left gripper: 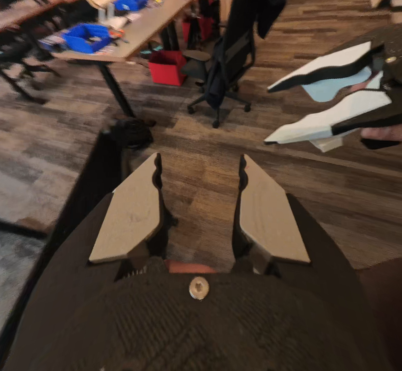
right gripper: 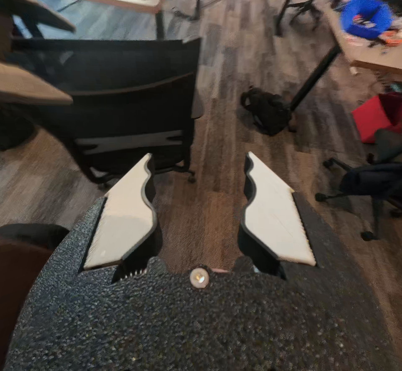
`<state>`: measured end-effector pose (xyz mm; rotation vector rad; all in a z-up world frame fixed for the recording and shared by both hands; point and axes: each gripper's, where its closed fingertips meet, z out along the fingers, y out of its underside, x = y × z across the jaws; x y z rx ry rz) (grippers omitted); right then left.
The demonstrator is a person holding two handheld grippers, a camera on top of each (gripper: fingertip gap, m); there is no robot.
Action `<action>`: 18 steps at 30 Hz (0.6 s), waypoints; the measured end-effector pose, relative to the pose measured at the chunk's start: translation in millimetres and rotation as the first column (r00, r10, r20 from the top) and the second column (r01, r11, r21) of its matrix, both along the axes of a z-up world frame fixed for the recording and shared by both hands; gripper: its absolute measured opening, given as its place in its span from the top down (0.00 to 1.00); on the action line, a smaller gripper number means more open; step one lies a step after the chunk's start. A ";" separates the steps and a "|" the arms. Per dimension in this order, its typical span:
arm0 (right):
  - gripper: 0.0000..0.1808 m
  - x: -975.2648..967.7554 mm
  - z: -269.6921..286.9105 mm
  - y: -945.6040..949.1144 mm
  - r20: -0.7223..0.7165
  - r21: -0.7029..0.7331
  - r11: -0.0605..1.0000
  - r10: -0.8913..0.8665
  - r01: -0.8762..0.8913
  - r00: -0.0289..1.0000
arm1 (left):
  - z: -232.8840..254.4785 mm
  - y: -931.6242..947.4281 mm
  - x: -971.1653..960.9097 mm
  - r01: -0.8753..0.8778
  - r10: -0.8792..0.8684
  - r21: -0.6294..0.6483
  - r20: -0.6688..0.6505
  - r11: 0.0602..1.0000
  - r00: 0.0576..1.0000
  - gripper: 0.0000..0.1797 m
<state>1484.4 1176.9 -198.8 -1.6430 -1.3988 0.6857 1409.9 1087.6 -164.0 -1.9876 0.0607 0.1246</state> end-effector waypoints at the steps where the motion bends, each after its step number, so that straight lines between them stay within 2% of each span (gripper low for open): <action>1: 0.55 5.3 3.6 16.1 -0.014 0.007 0.999 -0.034 0.034 0.999 | -2.1 21.3 10.3 0.044 -0.044 -0.011 0.046 0.999 0.998 0.60; 3: 0.53 14.0 4.8 44.1 -0.040 0.027 0.996 -0.086 0.087 0.995 | -6.2 62.7 22.9 0.114 -0.111 -0.029 0.098 0.993 0.989 0.62; 6: 0.50 26.0 -4.8 84.4 -0.065 0.029 0.980 -0.194 0.196 0.979 | -4.7 121.0 34.2 0.235 -0.230 -0.039 0.099 0.971 0.968 0.67; 8: 0.43 30.8 -18.1 107.2 -0.046 0.000 0.968 -0.249 0.249 0.967 | -3.1 158.9 37.6 0.324 -0.319 -0.042 0.102 0.945 0.942 0.73; 9: 0.43 31.4 -23.3 119.8 -0.043 -0.006 0.963 -0.271 0.271 0.962 | -4.2 178.5 35.7 0.359 -0.352 -0.053 0.110 0.932 0.930 0.72; 13: 0.45 19.6 -45.0 170.6 0.031 -0.074 0.961 -0.263 0.265 0.964 | -0.4 263.5 12.7 0.484 -0.469 -0.073 0.158 0.872 0.869 0.71; 15: 0.52 8.1 -51.3 209.2 0.060 -0.096 0.949 -0.294 0.299 0.954 | 7.2 312.1 -9.8 0.518 -0.510 -0.051 0.124 0.854 0.851 0.73; 18: 0.52 -22.8 -46.2 267.3 0.093 -0.123 0.935 -0.322 0.332 0.942 | 6.1 384.6 -47.7 0.532 -0.523 -0.051 0.120 0.845 0.844 0.70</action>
